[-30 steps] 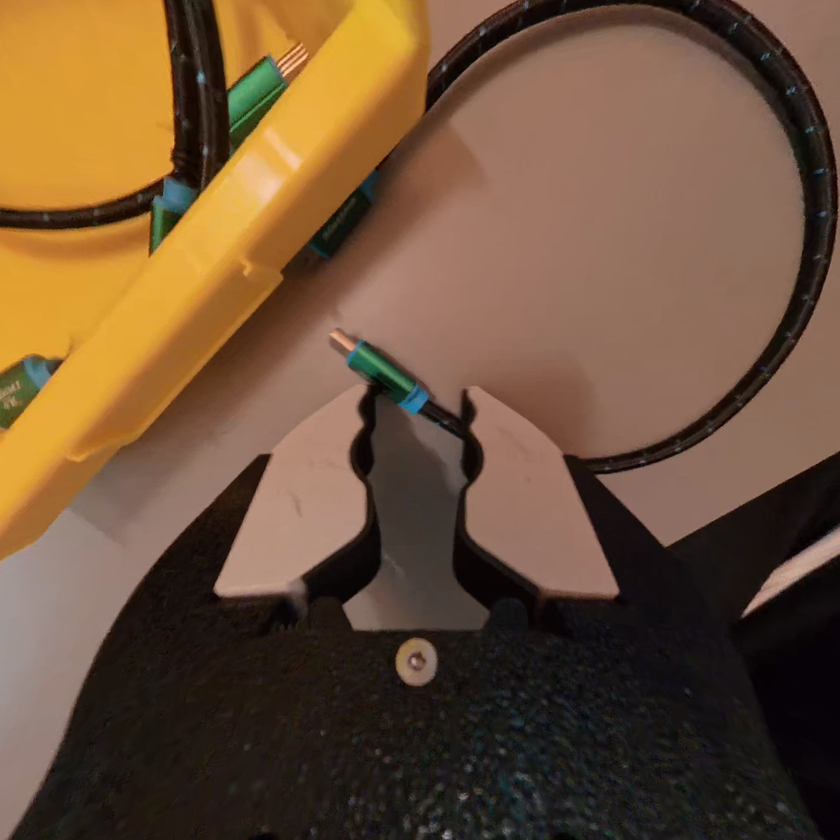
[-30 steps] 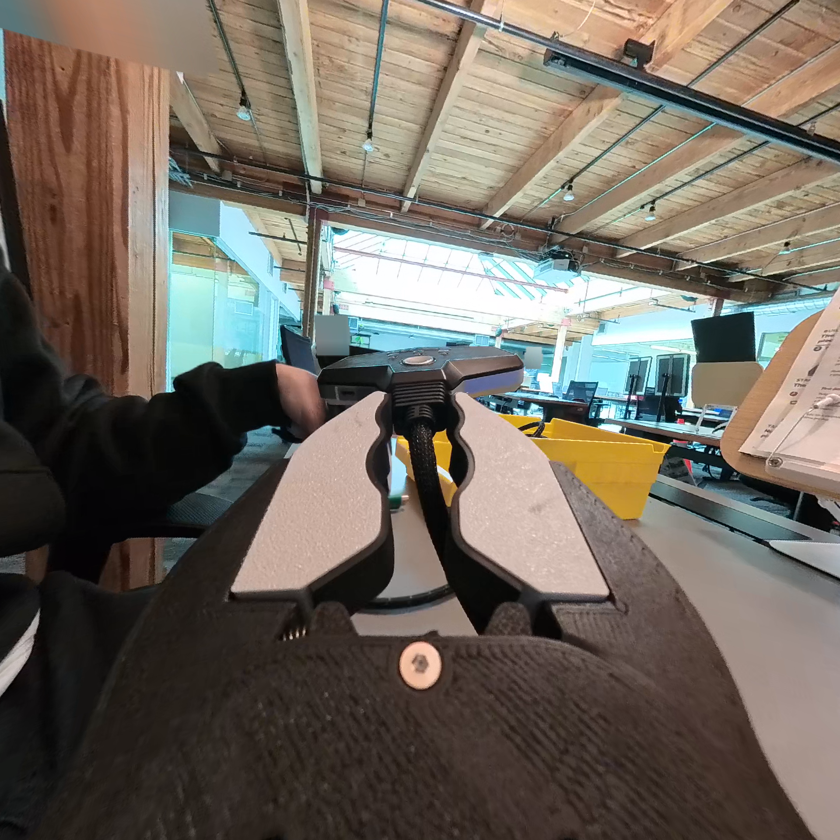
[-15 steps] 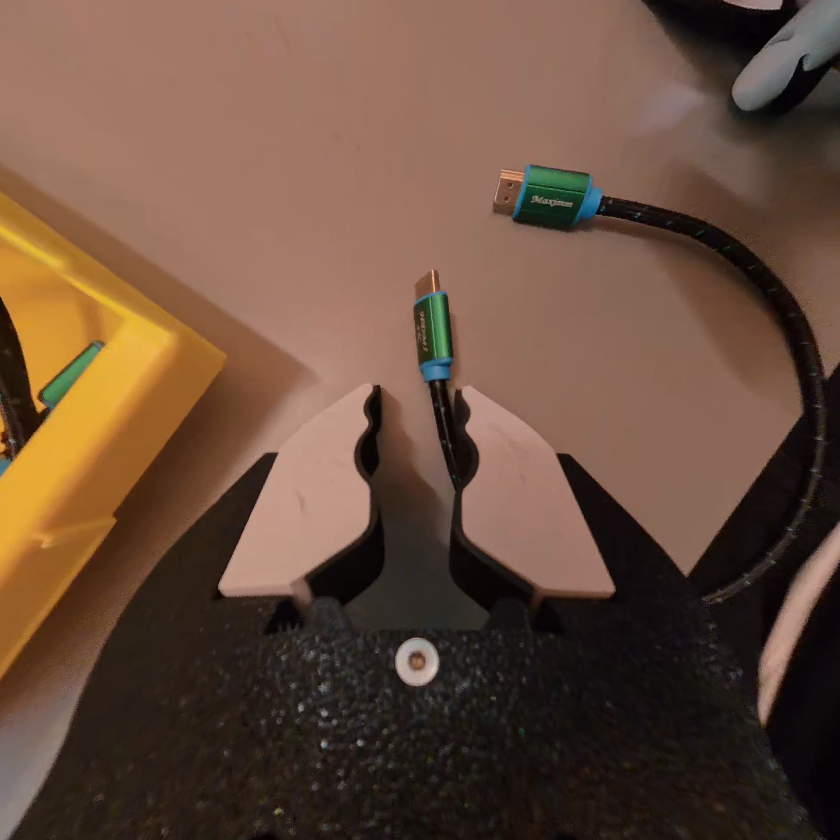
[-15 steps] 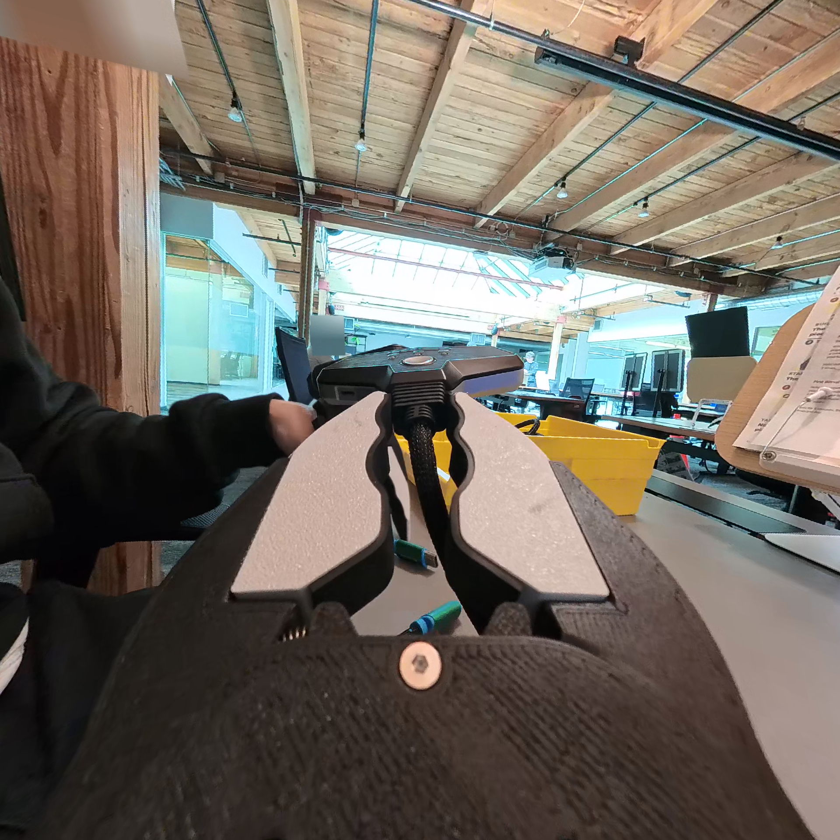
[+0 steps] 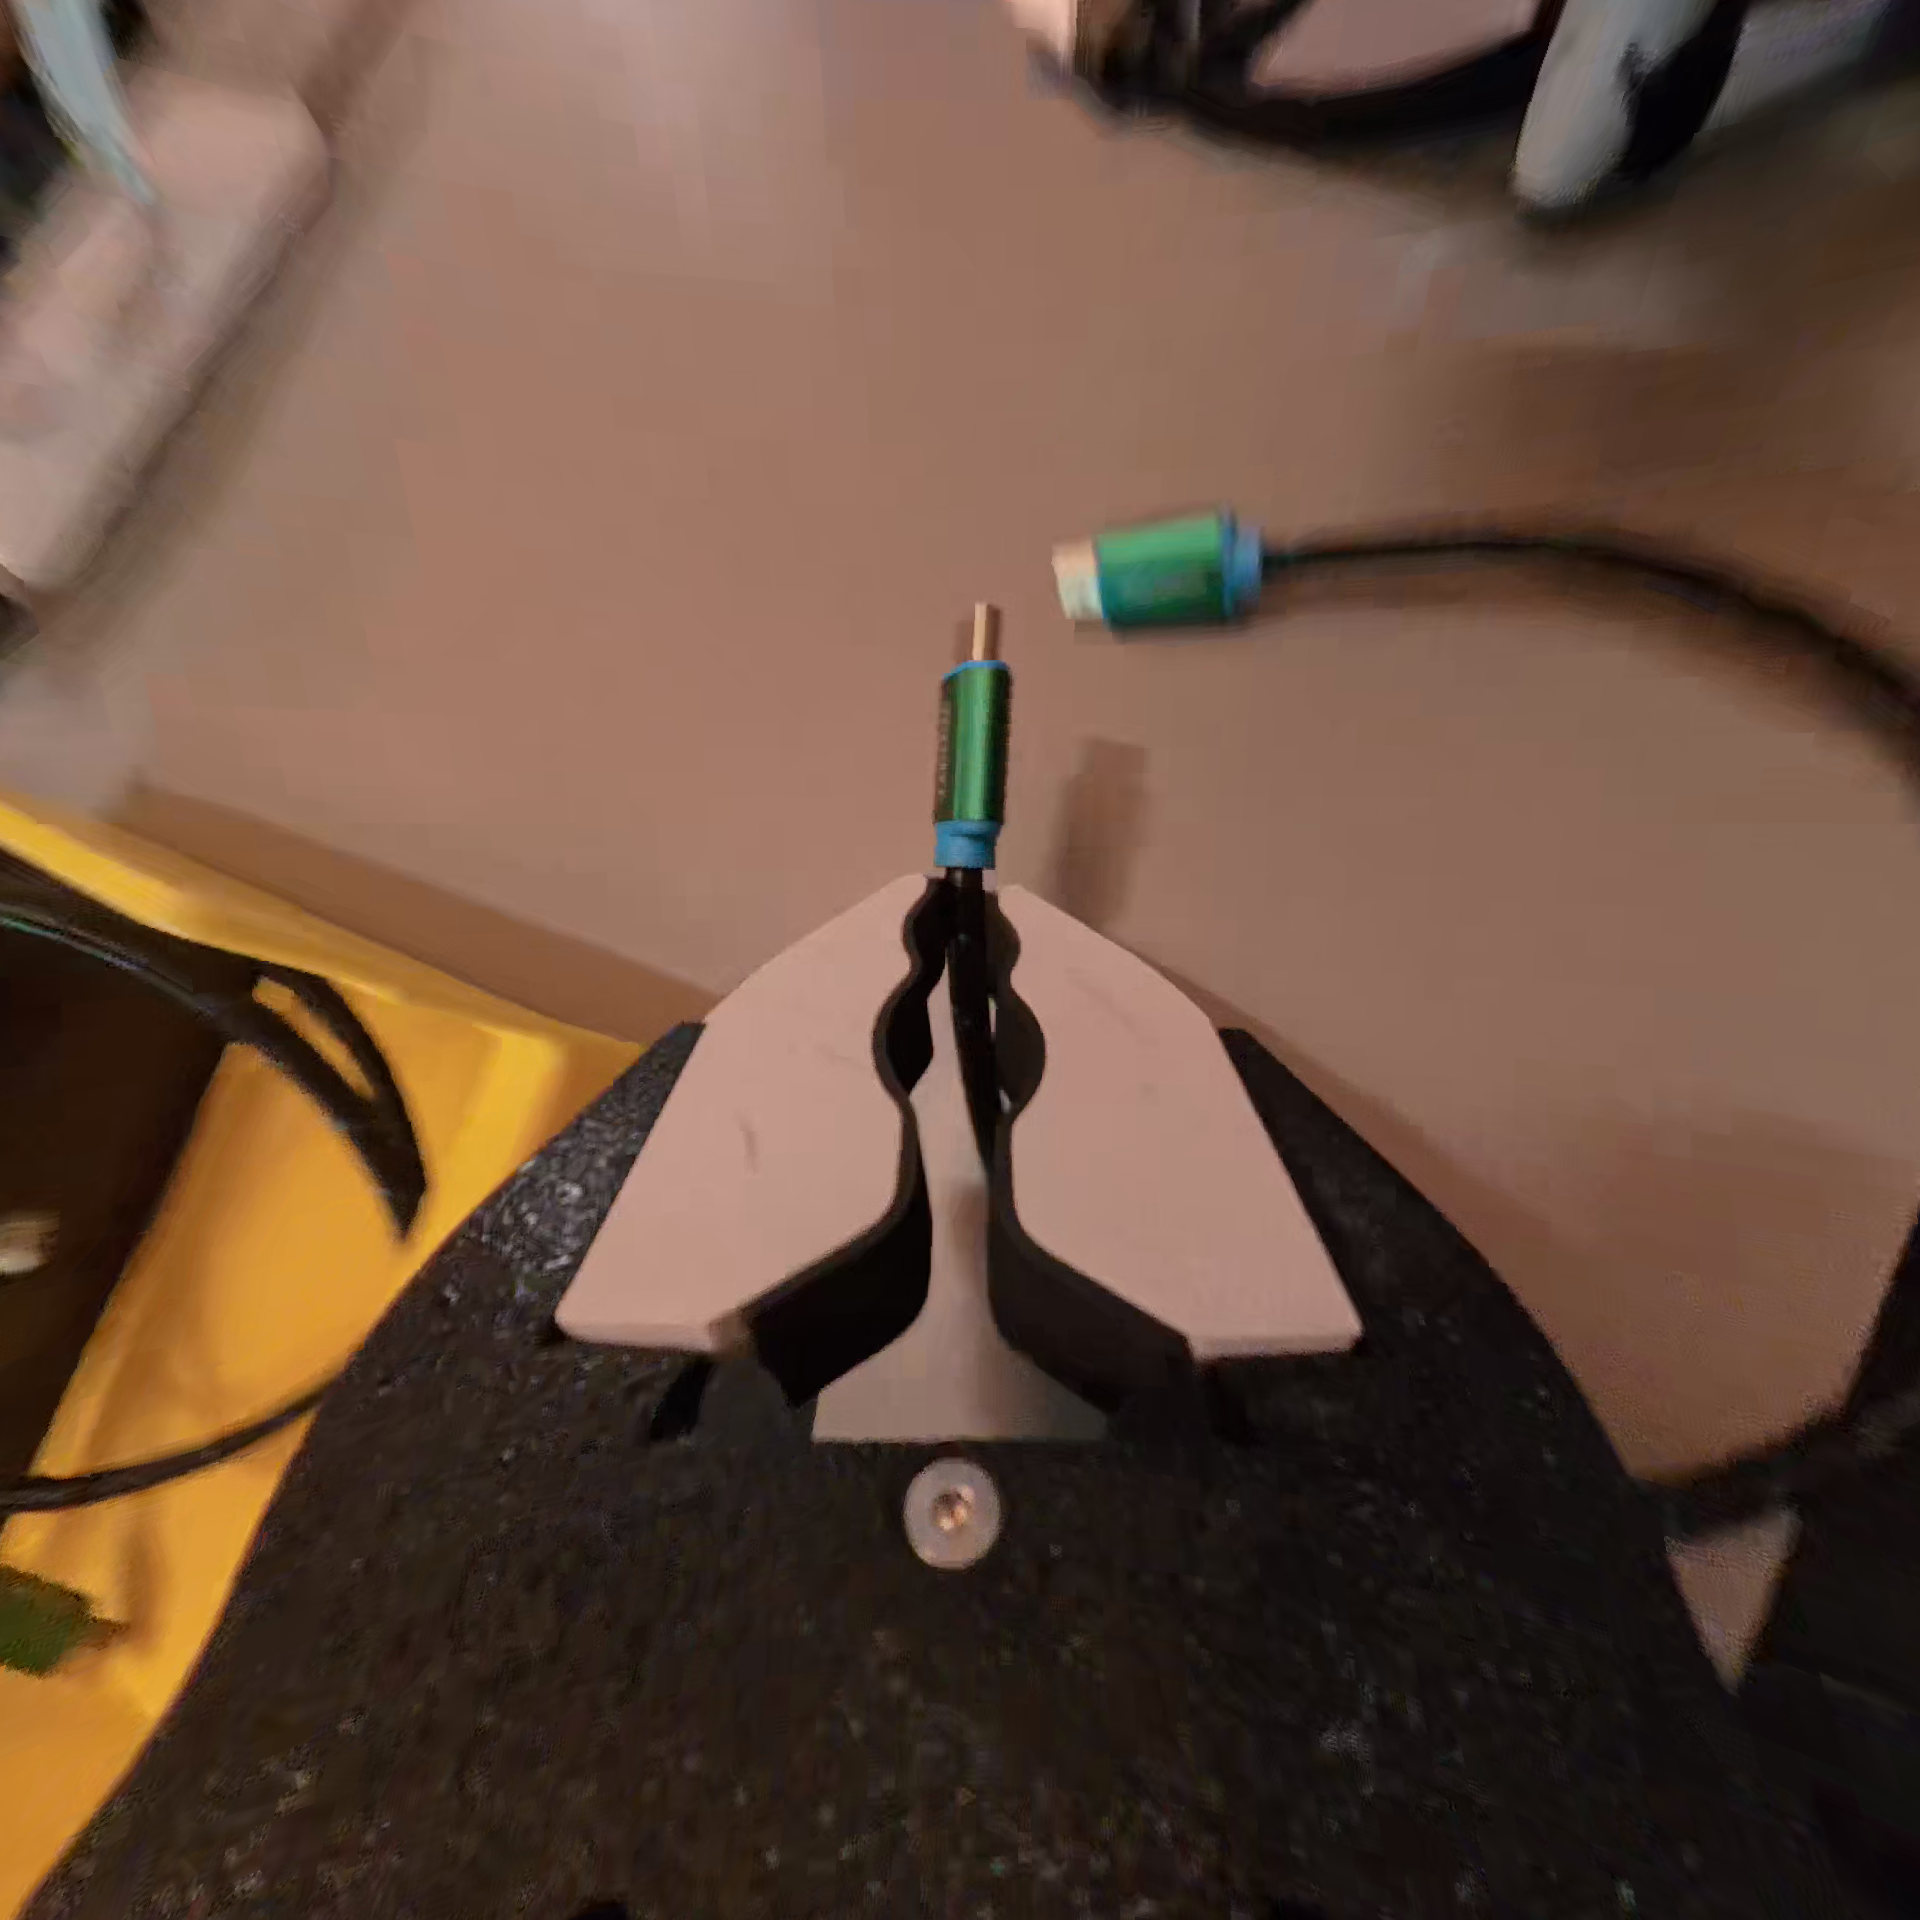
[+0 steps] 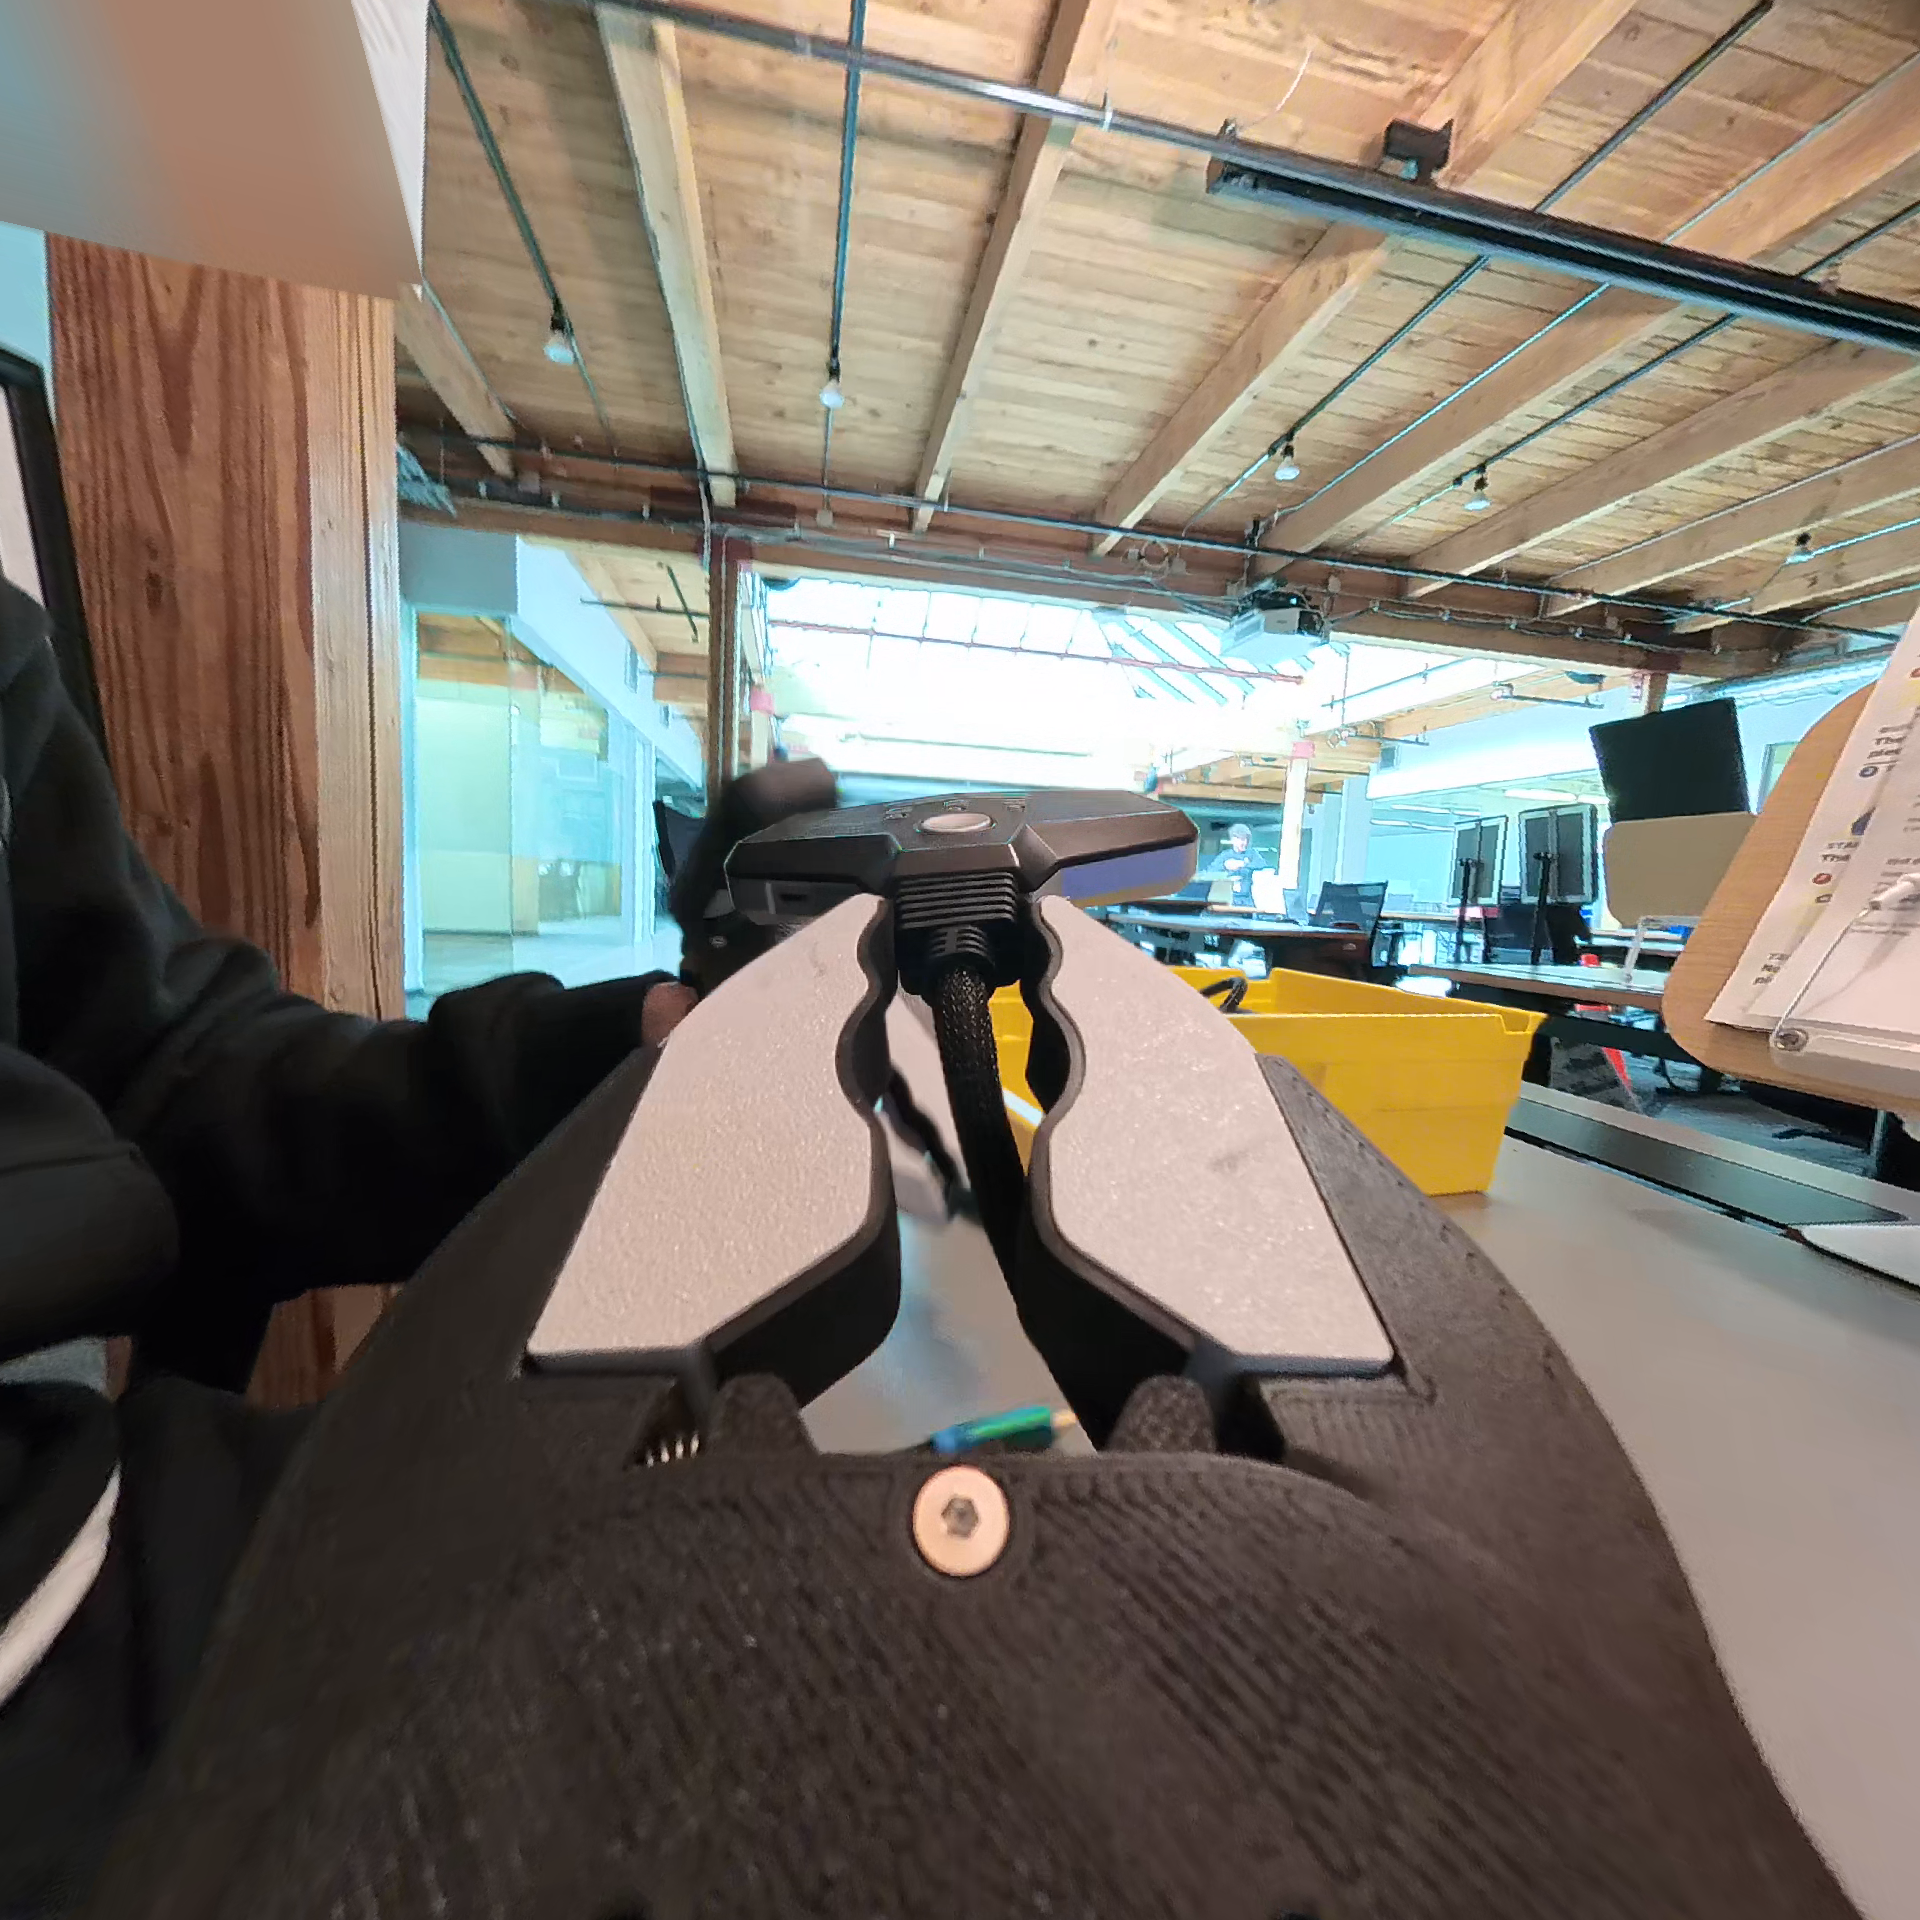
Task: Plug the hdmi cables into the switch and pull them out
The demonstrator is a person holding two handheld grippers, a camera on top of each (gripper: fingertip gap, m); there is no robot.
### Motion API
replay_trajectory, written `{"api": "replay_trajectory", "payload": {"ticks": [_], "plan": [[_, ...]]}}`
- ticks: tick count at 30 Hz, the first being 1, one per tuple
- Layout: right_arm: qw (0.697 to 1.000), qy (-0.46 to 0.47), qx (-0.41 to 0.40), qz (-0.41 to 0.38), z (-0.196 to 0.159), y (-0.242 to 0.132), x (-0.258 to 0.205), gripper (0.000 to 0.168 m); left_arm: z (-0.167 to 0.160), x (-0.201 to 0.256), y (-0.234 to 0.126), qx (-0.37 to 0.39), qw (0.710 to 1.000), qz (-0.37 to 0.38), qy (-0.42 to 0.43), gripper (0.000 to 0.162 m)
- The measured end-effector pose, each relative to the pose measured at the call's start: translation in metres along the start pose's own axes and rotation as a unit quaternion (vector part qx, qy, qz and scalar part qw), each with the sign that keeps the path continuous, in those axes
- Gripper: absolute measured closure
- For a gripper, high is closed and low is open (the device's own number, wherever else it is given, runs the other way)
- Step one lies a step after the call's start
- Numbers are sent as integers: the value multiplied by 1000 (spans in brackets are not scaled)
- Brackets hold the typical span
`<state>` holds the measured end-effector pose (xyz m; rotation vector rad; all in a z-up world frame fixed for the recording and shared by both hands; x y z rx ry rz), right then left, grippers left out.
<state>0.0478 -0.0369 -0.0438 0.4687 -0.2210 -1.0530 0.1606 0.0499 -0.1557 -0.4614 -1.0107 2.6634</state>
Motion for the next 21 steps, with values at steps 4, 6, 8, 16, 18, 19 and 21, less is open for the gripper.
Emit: {"api": "replay_trajectory", "payload": {"ticks": [4, 6, 8, 16, 18, 19, 21], "plan": [[1000, 18, 15, -3, 5, -2, 3, 146, 36, -11, -33, 47, 979, 115, 162, 156], [1000, 19, 14, -2, 5, -2, 3, 146, 51, -10, -48, 55, 958, 163, 231, 156], [1000, 17, 8, 1, 3, -1, 2, 146, 62, -9, -60, 53, 936, 202, 282, 156], [1000, 21, -1, 7, 0, 0, 0, 146, 94, 10, -86, -1, 867, 282, 411, 157], [1000, 19, -9, 13, -2, 0, -2, 146, 96, 14, -89, -14, 857, 283, 431, 157], [1000, 17, -14, 17, -4, 1, -4, 146, 96, 15, -90, -17, 854, 282, 437, 157], [999, 15, -23, 26, -7, 2, -6, 146, 97, 16, -93, -18, 850, 281, 446, 157]]}}
Point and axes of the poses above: each gripper's, where its closed fingertips meet, y out along the fingers, z out of its top, x = y × z across the jaws, the point moved 1 cm from there along -y, back along the fingers, and after that the axes turned 11 degrees about -z, right-handed, at the moved point
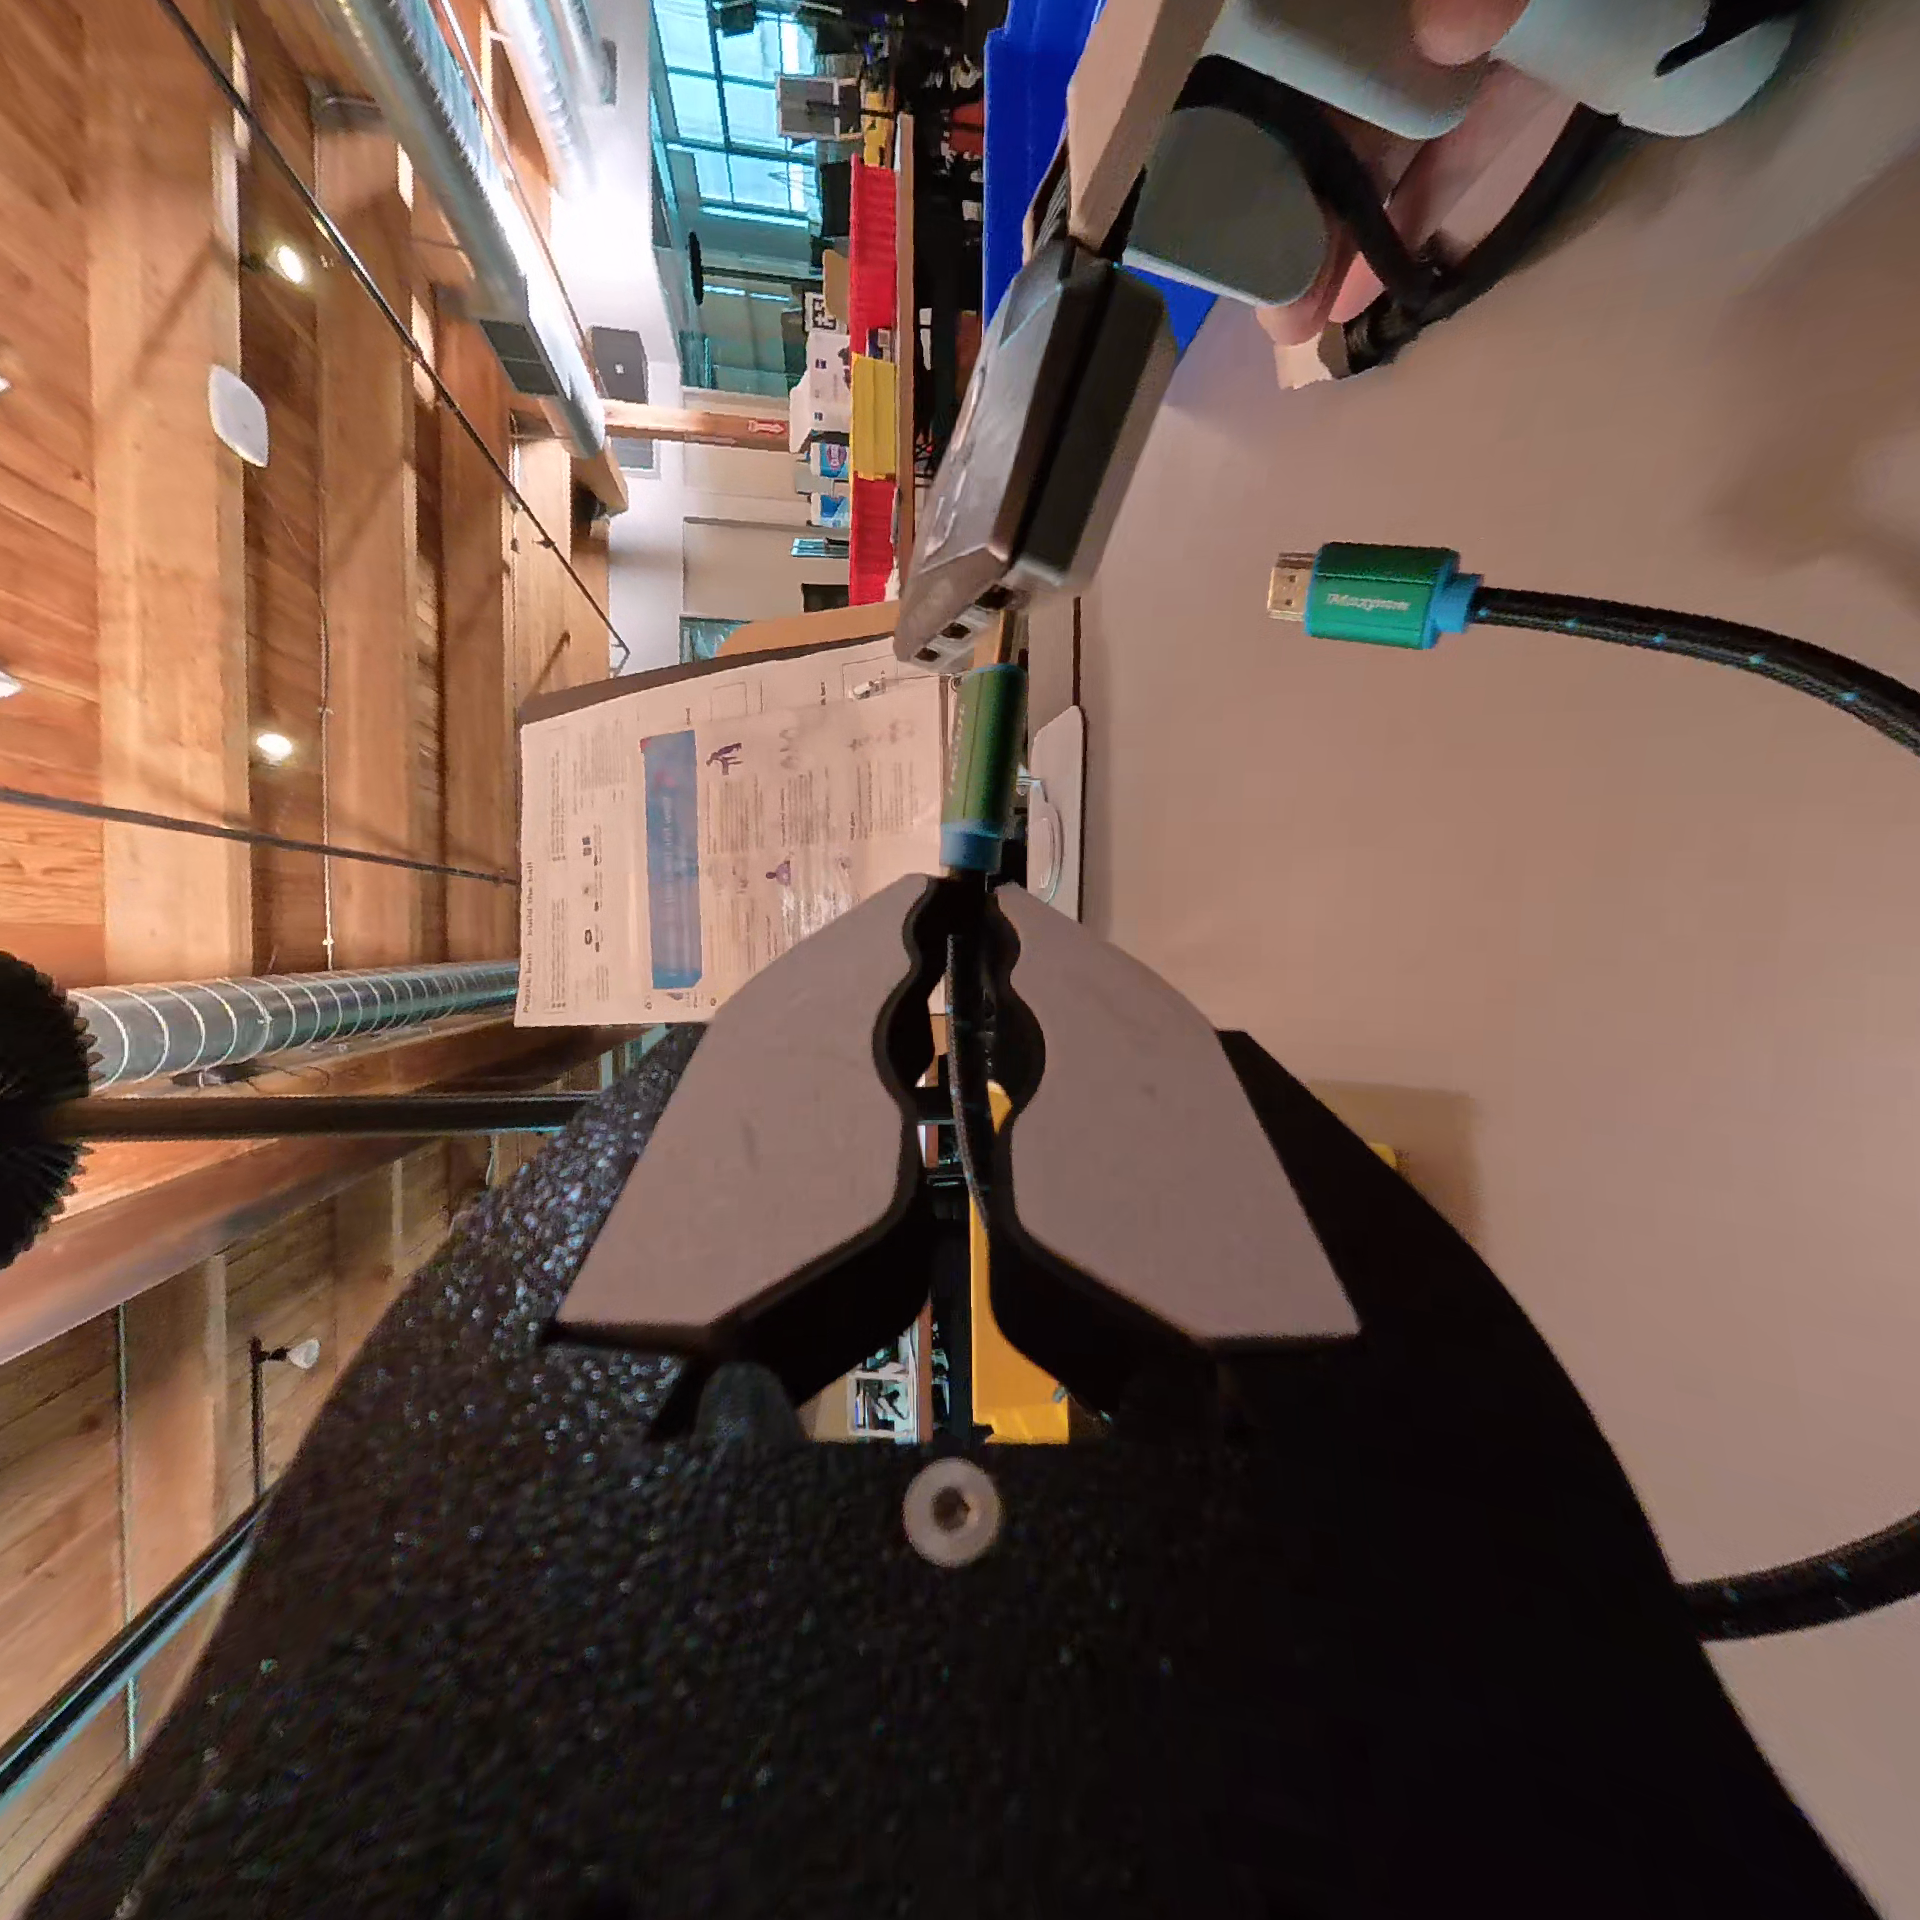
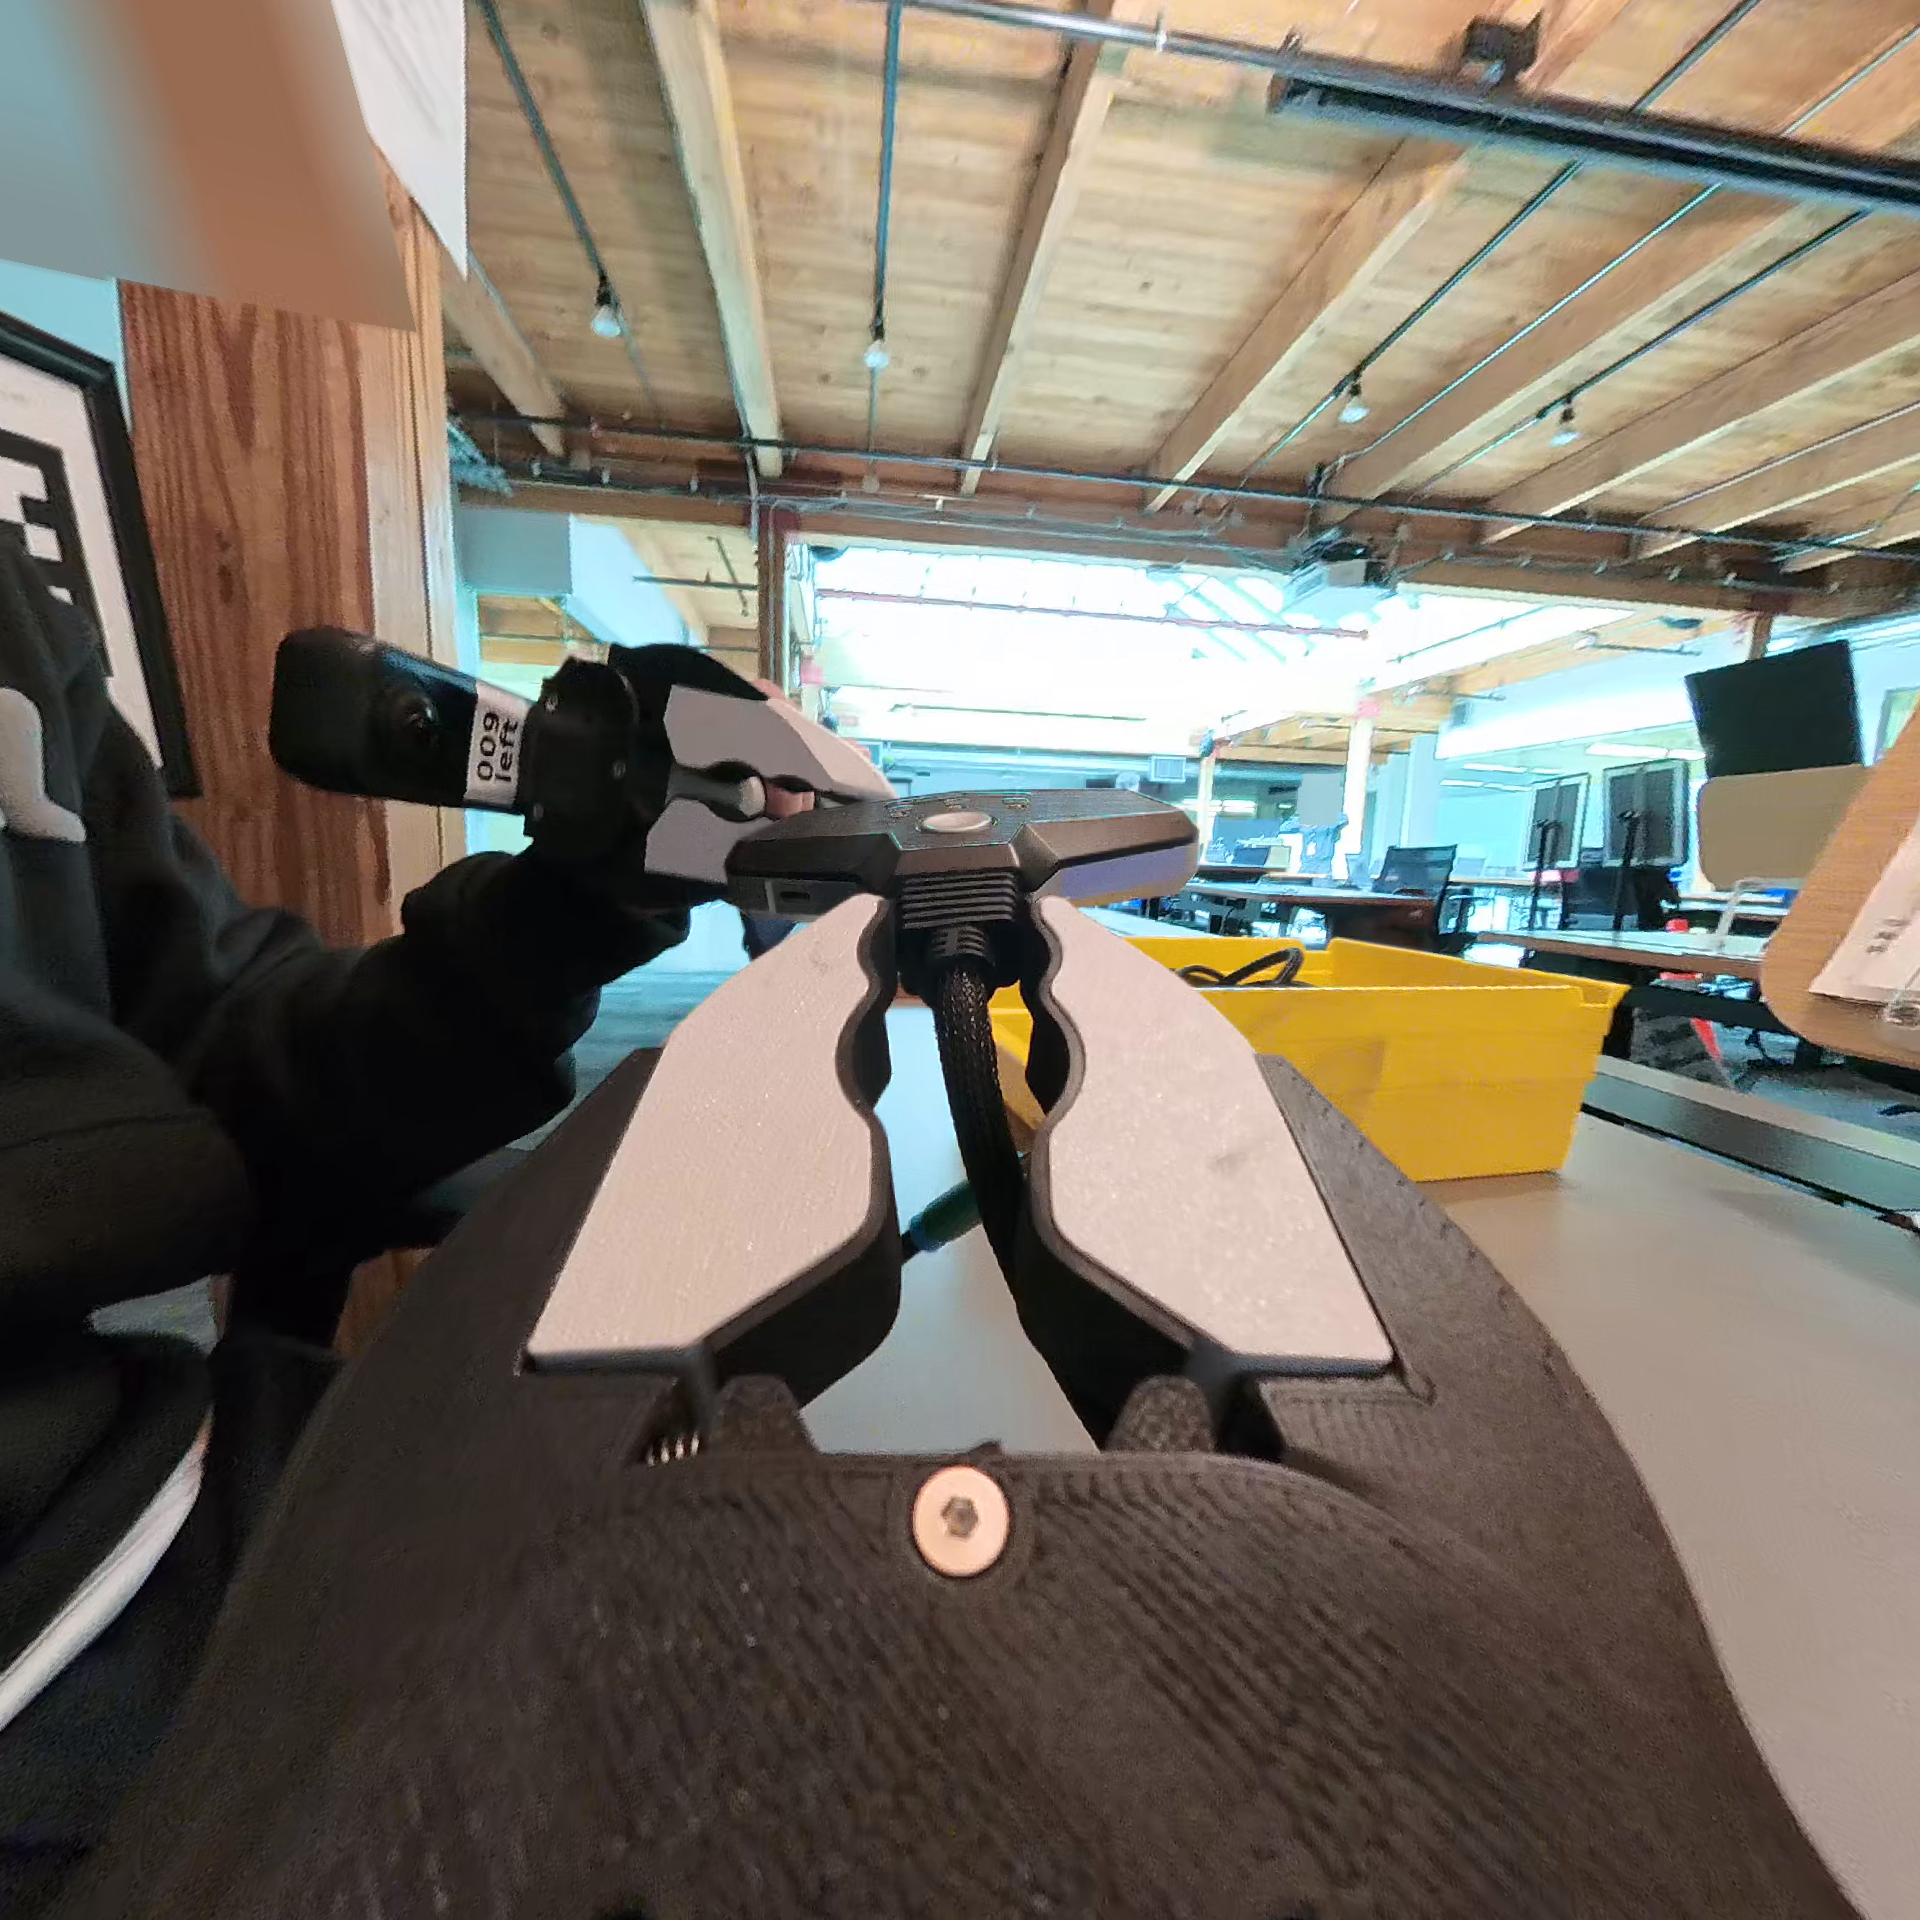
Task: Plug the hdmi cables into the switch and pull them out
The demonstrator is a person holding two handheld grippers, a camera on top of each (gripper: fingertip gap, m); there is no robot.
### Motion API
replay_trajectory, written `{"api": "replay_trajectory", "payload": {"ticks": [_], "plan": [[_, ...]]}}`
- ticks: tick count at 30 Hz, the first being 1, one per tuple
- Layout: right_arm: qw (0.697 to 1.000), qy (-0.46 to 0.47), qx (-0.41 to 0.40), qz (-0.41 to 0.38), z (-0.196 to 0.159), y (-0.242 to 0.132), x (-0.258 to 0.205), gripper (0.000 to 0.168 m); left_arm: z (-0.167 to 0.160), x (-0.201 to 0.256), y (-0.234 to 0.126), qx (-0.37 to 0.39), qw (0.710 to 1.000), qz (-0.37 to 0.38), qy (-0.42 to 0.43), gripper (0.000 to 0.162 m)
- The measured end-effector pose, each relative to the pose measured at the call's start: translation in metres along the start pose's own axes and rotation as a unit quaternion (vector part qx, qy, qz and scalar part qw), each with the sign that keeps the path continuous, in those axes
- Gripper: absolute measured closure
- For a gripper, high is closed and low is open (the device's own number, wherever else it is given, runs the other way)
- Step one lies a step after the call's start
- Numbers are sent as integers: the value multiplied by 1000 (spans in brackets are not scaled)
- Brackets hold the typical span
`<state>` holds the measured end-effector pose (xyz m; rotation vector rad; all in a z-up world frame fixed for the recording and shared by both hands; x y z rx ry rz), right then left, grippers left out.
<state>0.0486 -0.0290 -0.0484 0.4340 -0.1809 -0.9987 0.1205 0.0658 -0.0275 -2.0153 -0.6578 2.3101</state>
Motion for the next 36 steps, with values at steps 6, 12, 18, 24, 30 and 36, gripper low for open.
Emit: {"api": "replay_trajectory", "payload": {"ticks": [6, 12, 18, 24, 30, 36], "plan": [[1000, 20, -10, 7, -2, 2, 2, 146, 3, 0, -6, 12, 1000, -14, 5, 157], [999, 34, -36, 24, -7, 8, 3, 146, -4, 2, -5, 0, 1000, -24, 5, 157], [994, 65, -84, 30, -12, 18, 9, 146, -15, 6, -3, -37, 999, -34, 17, 156], [994, 62, -89, 33, -14, 22, 10, 146, -19, 7, -3, -35, 998, -47, -14, 157], [990, 89, -103, 48, -12, 23, 11, 146, -18, 7, -2, -21, 998, -47, -34, 157], [994, 60, -82, 44, -16, 23, 17, 146, -17, 10, 2, -23, 996, -53, -61, 157]]}}
Point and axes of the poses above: each gripper's, where its closed fingertips meet, y out along the fingers, z out of its top, x = y × z across the jaws, the point moved 1 cm from there along -y, back along the fingers, and after that the axes turned 11 degrees about -z, right-handed, at the moved point
